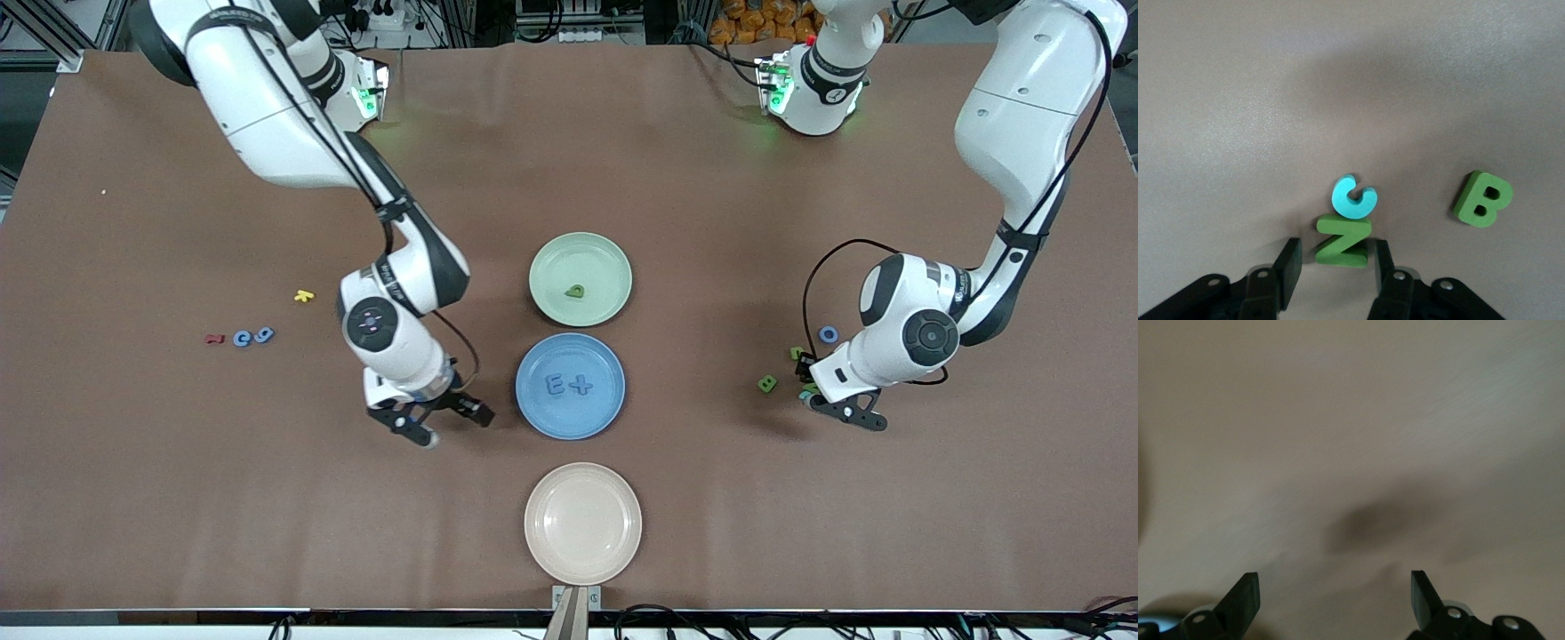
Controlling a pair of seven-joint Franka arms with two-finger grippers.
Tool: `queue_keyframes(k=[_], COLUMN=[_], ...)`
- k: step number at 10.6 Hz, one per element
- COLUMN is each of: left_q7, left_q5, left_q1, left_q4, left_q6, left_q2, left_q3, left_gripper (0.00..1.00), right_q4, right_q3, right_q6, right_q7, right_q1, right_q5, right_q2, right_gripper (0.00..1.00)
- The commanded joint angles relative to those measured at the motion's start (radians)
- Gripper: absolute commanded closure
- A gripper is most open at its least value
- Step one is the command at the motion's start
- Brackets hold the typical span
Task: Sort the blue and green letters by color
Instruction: 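Grasp the green Z with the left gripper and carry it to the green plate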
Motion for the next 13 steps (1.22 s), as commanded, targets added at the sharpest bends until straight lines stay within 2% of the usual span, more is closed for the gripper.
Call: queue_keyframes(k=[1,4,6,9,11,13], left_q7=[-0.009,-0.009,-0.010,-0.001,-0.005,-0.007], left_q5=[0.030,0.030,0.030,0.030,0.028,0.015], left_q1=[0.002,0.000,0.000,0.011,0.013,0.004], left_q4=[0.006,0.008,0.011,0.015,0.025,0.083], left_q6=[0.010,0.010,0.010,0.007,-0.022,-0.136], left_q2=[0.014,0.014,0.022,0.004,-0.025,-0.041], left_q3=[-0.004,-0.004,-0.004,-0.004,-0.006,-0.016], left_gripper=[0.50,0.70,0.81,0.85,0.87,0.87], right_q4=[-0.187,-0.230,-0.266,-0.381,-0.482,-0.601], right_q3=[0.009,-0.032,-0.033,-0.033,-0.033,-0.033], right_q6=[-0.004,-0.146,-0.174,-0.150,-0.074,0.050], right_q7=[-0.036,-0.110,-0.112,-0.117,-0.129,-0.130], right_q1=[-0.132,-0.236,-0.321,-0.456,-0.502,-0.520], right_q5=[-0.017,-0.017,-0.017,-0.015,-0.015,-0.014], right_q2=[-0.153,-0.213,-0.243,-0.314,-0.360,-0.394], right_gripper=[0.00,0.00,0.00,0.00,0.00,0.00])
